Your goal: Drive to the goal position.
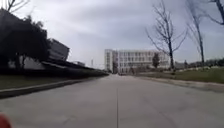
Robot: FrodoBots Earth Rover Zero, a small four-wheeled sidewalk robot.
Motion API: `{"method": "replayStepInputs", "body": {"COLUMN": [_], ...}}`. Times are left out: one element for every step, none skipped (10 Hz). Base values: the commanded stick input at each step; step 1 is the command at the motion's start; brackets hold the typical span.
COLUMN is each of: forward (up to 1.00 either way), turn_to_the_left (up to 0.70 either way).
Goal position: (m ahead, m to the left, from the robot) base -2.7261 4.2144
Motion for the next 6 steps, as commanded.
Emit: {"method": "replayStepInputs", "body": {"forward": [0.7,0.7,0.7,0.7,0.7,0.7], "turn_to_the_left": [0.0,0.0,0.0,0.0,0.0,0.0]}}
